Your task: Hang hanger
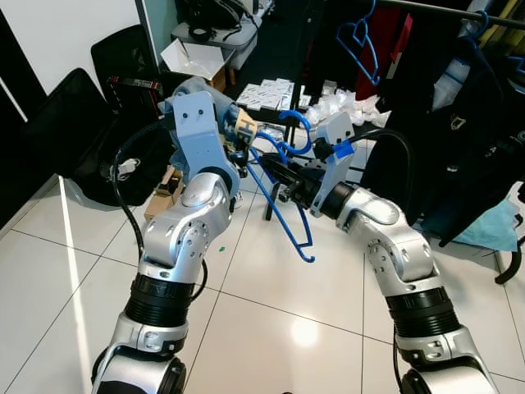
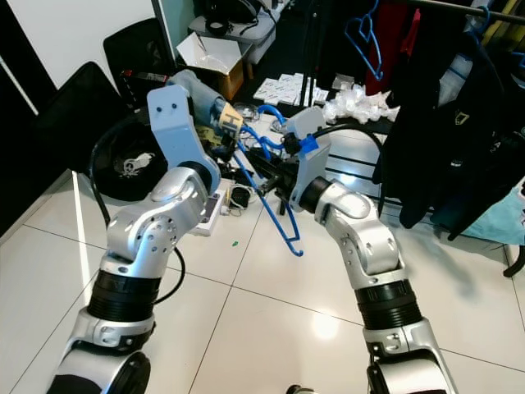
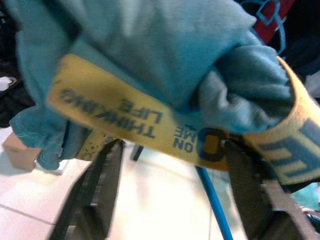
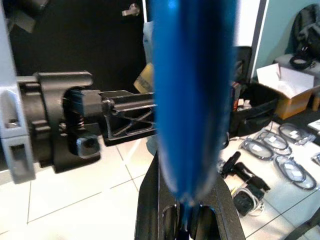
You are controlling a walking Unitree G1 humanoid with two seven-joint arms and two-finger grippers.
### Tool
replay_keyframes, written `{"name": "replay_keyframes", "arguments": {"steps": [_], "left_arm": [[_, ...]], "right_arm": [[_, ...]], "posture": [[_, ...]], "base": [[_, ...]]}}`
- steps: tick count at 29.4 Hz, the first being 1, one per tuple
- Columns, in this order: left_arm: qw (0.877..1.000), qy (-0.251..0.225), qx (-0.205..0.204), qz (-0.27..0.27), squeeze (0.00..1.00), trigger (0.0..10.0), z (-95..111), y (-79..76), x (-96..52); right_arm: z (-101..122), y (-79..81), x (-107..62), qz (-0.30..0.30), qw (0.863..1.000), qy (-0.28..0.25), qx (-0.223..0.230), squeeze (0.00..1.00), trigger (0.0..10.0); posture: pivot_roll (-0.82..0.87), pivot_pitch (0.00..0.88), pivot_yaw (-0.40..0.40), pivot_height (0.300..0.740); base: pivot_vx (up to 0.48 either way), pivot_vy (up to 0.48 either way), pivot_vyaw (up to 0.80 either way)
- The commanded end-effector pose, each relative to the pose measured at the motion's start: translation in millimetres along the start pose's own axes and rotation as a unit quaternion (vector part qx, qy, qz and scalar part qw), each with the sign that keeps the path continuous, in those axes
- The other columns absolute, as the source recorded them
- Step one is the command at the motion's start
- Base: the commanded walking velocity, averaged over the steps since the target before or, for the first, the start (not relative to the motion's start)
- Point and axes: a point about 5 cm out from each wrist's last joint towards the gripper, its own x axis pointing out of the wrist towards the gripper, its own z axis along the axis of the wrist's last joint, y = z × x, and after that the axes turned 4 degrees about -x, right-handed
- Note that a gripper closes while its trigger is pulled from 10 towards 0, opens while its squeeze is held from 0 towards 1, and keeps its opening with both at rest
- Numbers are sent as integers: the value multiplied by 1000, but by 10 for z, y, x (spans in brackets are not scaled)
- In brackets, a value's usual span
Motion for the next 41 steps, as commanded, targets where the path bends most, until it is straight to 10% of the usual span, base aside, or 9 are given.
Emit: {"name": "replay_keyframes", "arguments": {"steps": [1, 5, 16, 33, 34, 41], "left_arm": [[997, 4, -20, -71, 1000, 10000, 21, -153, -73], [986, 2, 17, -166, 1000, 10000, 85, -235, -163], [992, -48, 88, -80, 1000, 10000, 355, 368, -91], [969, -61, 142, -194, 1000, 10000, 428, 449, -331], [965, -78, 141, -206, 0, 10000, 454, 479, -343], [967, -142, 87, -192, 0, 10000, 528, 750, -404]], "right_arm": [[60, 36, 22, 12, 1000, -22, -2, 0, 10000], [101, -5, 9, 4, 999, -37, 0, 0, 10000], [193, -178, -142, 2, 999, -54, -2, 0, 10000], [357, -328, -342, 21, 995, -93, 16, 0, 10000], [411, -343, -386, 34, 993, -107, 33, 0, 10000], [505, -409, -602, 81, 986, -128, 67, 0, 10000]], "posture": [[-19, 146, -11, 740], [-22, 147, -9, 740], [-21, 154, -17, 740], [-20, 154, -21, 740], [-17, 154, -22, 740], [-24, 154, -22, 740]], "base": [[0, 0, 0], [0, 0, 0], [0, 0, 0], [0, 0, 0], [0, 0, 0], [0, 0, 0]]}}
